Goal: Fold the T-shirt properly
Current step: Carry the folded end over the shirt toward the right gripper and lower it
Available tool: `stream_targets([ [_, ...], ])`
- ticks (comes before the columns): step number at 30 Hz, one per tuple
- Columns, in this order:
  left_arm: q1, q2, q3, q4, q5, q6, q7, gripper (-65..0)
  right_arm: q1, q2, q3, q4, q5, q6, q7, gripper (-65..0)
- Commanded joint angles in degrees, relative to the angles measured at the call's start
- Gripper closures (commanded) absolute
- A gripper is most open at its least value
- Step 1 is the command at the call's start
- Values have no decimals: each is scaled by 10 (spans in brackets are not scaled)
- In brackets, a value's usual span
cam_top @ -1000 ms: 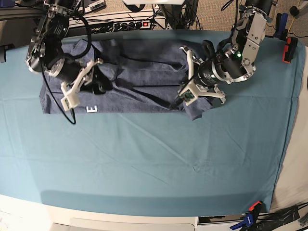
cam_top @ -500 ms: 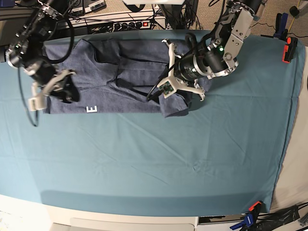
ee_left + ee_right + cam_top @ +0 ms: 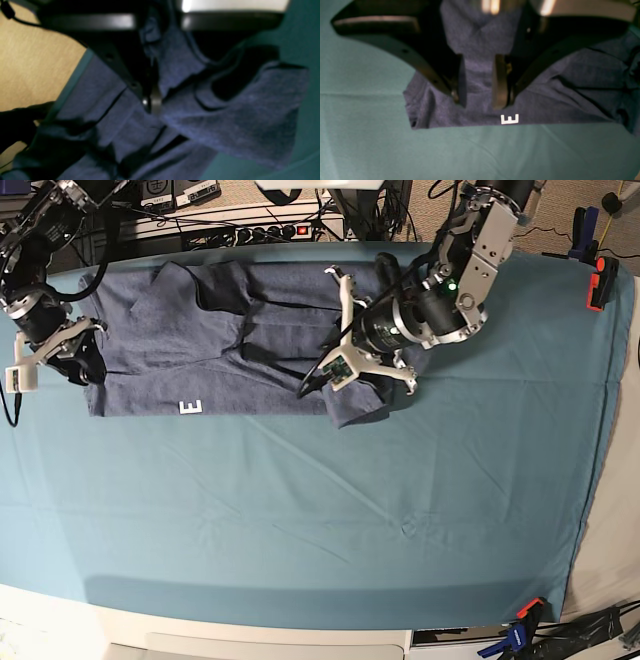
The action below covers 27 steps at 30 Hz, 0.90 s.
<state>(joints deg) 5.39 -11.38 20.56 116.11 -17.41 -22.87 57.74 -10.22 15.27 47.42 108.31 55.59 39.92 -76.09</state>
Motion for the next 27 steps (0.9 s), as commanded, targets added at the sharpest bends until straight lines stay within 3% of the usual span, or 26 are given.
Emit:
stream_targets([
  [1,-6,9,1,7,-14,0,-17,0,3,13,3,8,16,1,13,-186],
  [13,-8,55,75,-26,12,0,-23,0,4,13,3,8,16,1,13,-186],
  [27,-56,108,76,-95,14,0,-27,0,0,12,3,8,16,1,13,-186],
])
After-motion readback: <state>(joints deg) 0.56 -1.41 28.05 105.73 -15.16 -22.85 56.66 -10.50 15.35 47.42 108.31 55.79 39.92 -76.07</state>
